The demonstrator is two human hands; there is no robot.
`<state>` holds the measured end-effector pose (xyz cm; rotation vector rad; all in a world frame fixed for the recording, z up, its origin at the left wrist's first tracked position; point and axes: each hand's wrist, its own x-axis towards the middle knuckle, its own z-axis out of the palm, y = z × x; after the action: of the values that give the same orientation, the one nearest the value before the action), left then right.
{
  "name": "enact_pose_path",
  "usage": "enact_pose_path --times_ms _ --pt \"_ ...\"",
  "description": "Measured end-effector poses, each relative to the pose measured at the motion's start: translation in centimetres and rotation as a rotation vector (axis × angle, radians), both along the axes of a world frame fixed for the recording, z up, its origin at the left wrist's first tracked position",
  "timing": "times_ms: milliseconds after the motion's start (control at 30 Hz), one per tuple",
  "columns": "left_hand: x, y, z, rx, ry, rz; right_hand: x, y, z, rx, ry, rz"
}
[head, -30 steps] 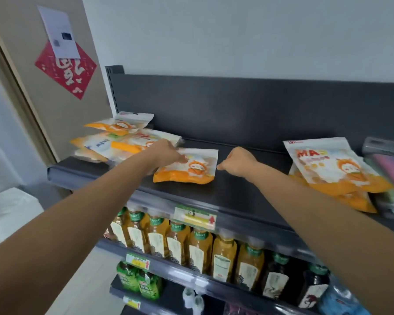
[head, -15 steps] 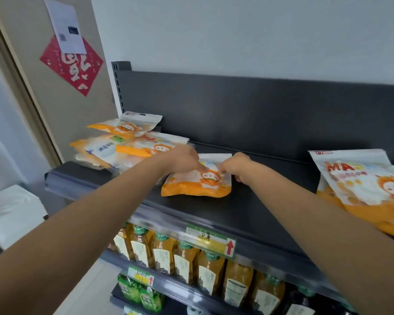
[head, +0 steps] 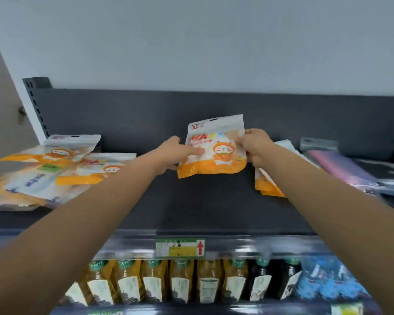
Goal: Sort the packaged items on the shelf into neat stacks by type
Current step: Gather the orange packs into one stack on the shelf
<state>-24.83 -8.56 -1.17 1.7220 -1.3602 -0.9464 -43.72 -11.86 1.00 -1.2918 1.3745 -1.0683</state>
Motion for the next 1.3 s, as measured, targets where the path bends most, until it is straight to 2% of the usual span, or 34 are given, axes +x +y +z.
enact_pose_path --times_ms 67,133,233,300,433,533,600,667,800,867,967,1133,1300 --pt "-2.4 -0.9 0.4 0.020 0.159 -0.062 -2.6 -0.2 0.7 -0.008 -0.008 -0.055" --pt "-5.4 -1.9 0.7 -0.001 0.206 -0.084 -5.2 -0.7 1.4 -0.015 -0.048 -0.128" --pt "-10.0 -3.2 1.1 -0.056 0.203 -0.056 -9.0 -2.7 1.5 -0.029 -0.095 -0.209" --pt "-12.7 -4.4 0.8 -0.087 0.151 -0.028 -11.5 -4.4 1.1 -0.059 -0.053 -0.214" --pt "-17.5 -6.3 -0.2 0.045 0.100 -0.035 -15.0 -5.8 0.0 -0.148 0.224 -0.146" --pt "-20.1 -7.0 -1.1 0.181 0.106 -0.037 -16.5 -7.2 -1.5 -0.087 0.444 -0.021" --pt "-21.1 -7.8 -1.9 0.194 0.109 -0.008 -17.3 -8.1 -2.5 -0.045 0.617 0.060" --pt "-21.9 -8.2 -2.4 0.141 0.092 0.051 -17.8 -8.8 -3.2 -0.069 0.706 0.100" --pt "-22.4 -8.7 -2.1 0.071 0.057 0.113 -18.1 -9.7 -3.8 -0.103 0.680 0.128" --pt "-22.5 -8.8 -1.6 0.076 0.106 0.121 -18.2 -10.0 -3.7 -0.115 0.668 0.136" --pt "-22.5 -9.0 -1.0 0.131 0.196 0.120 -18.2 -10.3 -3.6 -0.124 0.639 0.129" --pt "-22.6 -9.5 -1.0 0.201 0.197 0.086 -18.1 -10.8 -3.5 -0.115 0.628 0.117" --pt "-21.9 -9.6 -1.4 0.125 0.179 0.059 -17.8 -10.8 -3.8 -0.133 0.640 0.086"
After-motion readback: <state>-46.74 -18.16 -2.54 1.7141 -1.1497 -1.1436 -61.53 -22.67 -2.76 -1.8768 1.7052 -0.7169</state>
